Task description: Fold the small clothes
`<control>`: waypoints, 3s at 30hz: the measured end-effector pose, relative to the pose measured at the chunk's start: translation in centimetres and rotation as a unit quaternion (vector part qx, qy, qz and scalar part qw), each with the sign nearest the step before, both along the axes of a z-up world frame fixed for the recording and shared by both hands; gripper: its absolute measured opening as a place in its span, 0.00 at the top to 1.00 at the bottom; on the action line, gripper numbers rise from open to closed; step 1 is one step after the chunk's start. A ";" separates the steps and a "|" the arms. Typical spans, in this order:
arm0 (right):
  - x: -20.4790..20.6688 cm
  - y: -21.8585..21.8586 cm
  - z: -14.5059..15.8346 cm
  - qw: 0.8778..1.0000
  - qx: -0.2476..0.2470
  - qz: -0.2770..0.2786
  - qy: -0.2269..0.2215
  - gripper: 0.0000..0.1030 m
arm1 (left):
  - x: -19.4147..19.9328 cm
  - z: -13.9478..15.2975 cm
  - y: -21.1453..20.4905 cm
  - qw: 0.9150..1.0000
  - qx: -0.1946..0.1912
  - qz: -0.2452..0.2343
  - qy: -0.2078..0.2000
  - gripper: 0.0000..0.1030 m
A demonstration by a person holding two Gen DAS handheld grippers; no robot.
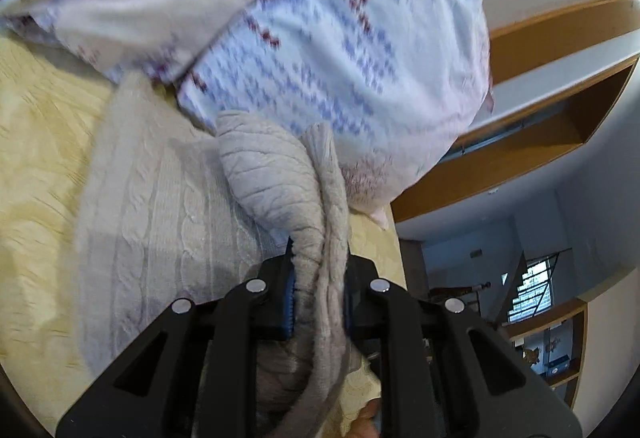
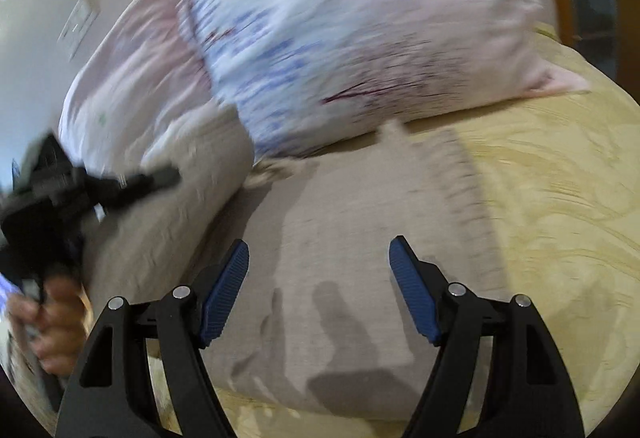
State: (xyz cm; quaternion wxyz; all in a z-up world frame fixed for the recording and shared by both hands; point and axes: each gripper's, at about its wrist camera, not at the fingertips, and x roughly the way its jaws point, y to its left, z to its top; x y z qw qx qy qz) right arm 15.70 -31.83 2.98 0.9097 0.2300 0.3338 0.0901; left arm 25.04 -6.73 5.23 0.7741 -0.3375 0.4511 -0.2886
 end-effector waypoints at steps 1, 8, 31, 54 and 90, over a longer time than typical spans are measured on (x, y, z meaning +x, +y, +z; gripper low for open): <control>0.0 -0.7 -0.1 1.000 0.009 -0.006 0.000 0.28 | 0.0 -0.5 -0.6 1.000 0.001 -0.004 0.002 0.84; 0.0 -3.6 0.0 0.998 0.061 -0.029 0.000 0.28 | 0.3 -2.0 -3.9 1.000 0.005 -0.029 0.004 0.82; 3.0 -2.6 -1.9 0.975 0.178 0.075 0.110 0.28 | -2.5 -0.2 4.9 0.992 0.111 0.029 -0.045 0.31; 4.6 -0.1 -2.9 0.968 0.175 0.135 0.122 0.36 | -3.2 -6.1 3.2 0.996 0.079 -0.020 0.026 0.38; 0.0 10.5 6.7 0.957 -0.201 0.141 -0.152 0.84 | -4.0 -6.2 4.5 0.998 0.035 -0.010 0.051 0.32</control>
